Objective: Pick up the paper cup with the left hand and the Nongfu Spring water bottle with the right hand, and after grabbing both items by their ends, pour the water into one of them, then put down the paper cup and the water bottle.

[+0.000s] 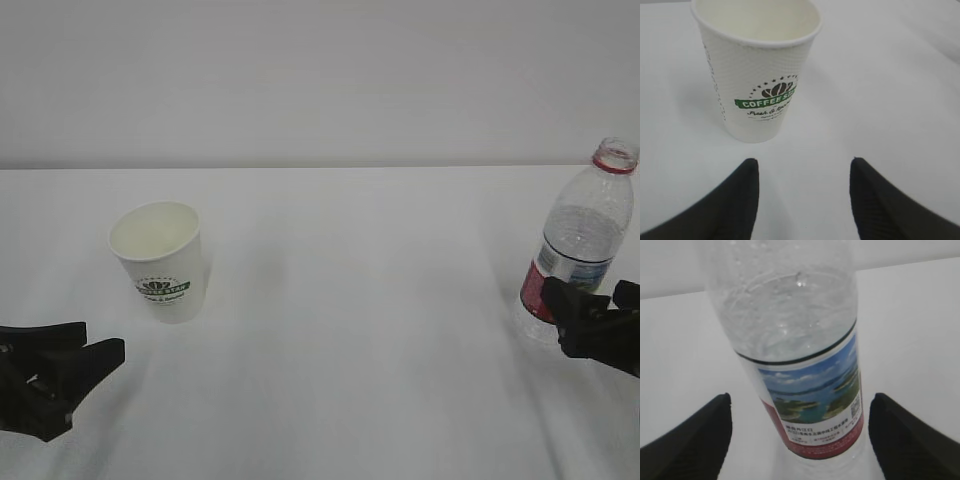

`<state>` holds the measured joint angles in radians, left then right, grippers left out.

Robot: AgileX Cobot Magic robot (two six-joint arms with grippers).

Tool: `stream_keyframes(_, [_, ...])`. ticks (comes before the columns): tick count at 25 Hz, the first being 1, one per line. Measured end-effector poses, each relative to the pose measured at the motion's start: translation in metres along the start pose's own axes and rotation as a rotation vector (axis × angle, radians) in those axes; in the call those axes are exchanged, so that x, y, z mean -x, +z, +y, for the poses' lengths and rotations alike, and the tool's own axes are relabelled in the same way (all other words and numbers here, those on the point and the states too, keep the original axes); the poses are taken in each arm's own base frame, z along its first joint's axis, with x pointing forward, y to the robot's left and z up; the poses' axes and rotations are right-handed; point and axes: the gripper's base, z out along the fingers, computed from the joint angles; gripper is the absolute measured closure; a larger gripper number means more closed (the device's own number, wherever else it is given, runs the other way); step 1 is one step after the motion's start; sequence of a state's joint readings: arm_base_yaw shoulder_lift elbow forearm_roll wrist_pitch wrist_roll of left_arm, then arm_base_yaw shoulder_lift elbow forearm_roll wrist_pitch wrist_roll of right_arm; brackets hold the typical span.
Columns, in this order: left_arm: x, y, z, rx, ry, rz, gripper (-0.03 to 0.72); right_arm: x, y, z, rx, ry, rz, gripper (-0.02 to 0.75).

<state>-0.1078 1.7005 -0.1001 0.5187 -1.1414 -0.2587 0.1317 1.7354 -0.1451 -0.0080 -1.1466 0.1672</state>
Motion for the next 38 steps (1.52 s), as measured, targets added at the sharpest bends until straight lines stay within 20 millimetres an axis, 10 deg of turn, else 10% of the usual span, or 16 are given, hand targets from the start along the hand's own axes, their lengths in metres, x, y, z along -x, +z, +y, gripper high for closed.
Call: stream_keyframes(38, [0.001, 0.0, 0.003, 0.032, -0.014, -0.011, 0.265, -0.004, 0.05, -0.003, -0.025, -0.035, 0.008, 0.073])
